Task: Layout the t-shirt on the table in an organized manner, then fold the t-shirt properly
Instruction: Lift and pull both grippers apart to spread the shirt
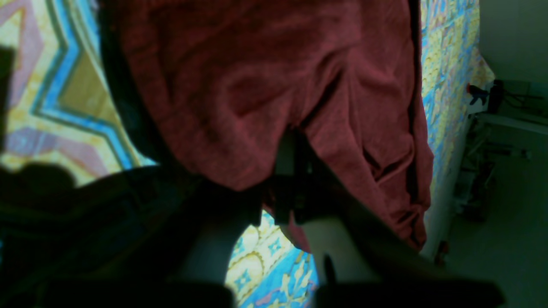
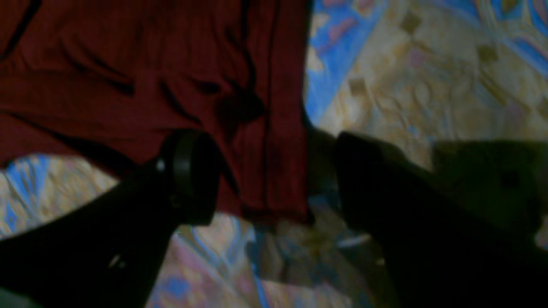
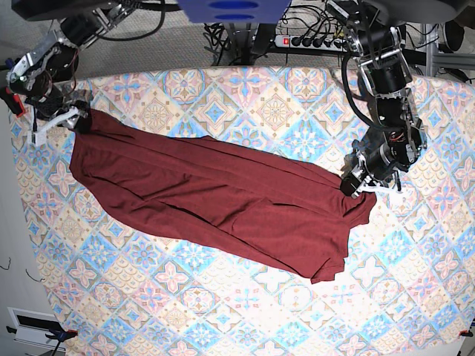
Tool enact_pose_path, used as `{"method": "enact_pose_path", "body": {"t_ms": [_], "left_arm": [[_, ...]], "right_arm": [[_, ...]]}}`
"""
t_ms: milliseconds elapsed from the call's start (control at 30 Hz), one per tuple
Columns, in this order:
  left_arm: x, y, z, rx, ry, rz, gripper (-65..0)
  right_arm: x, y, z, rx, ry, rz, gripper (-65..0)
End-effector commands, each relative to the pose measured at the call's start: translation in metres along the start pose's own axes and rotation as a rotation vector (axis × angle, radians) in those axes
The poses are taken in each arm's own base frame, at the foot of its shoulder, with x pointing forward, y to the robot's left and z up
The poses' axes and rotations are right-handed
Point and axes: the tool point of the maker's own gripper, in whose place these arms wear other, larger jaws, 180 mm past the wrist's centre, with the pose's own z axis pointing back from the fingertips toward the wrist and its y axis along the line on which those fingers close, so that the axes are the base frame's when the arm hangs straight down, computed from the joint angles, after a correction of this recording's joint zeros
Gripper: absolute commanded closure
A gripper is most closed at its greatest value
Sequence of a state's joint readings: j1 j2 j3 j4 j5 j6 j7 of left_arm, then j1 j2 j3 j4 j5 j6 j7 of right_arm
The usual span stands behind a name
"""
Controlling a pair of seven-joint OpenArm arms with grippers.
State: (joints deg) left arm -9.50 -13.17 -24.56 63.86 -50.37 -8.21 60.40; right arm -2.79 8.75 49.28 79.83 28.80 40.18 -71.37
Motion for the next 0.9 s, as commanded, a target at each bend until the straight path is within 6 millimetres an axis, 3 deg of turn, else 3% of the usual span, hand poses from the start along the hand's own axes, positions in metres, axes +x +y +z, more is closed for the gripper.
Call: {"method": "enact_pose_path", "body": {"t_ms": [0,233,333,433,567,600,733,867], "left_arm": [[0.016,-0.011,0.004,-0.029,-0.036,-0.019,0.0],[0.016,-0.012,0.004,-0.031,-0.035,-0.018,0.0],[0.016,-0.012,0.004,-0.031,-0.035,-0.018,0.0],[0.012,-0.011,0.004,-0.03,-0.014,-0.018,0.0],[0.011,-0.013,0.004,-0.035,-0.007,-0.023,0.0],[0.011,-0.013,0.004,-0.036,-0.007,-0.024,0.0],[0.015,-0.013,0.008,-0.036,-0.007,-0.035,0.0],[0.028,-0.02,0.034,-0.065,-0.062,-0.092,0.0]], "right_arm": [[-0.008,0.007,-0.008,0.014,0.061,-0.004,-40.9],[-0.013,0.011,-0.02,0.047,0.067,-0.043,-40.8],[-0.014,0.011,-0.022,0.051,0.066,-0.051,-37.0],[-0.016,0.011,-0.022,0.053,0.07,-0.055,-24.9],[-0.016,0.011,-0.022,0.053,0.07,-0.055,-2.4],[-0.016,0.011,-0.022,0.053,0.072,-0.054,0.0],[-0.014,0.011,-0.021,0.052,0.068,-0.051,0.0],[-0.013,0.012,-0.02,0.06,0.058,-0.055,0.0]]}}
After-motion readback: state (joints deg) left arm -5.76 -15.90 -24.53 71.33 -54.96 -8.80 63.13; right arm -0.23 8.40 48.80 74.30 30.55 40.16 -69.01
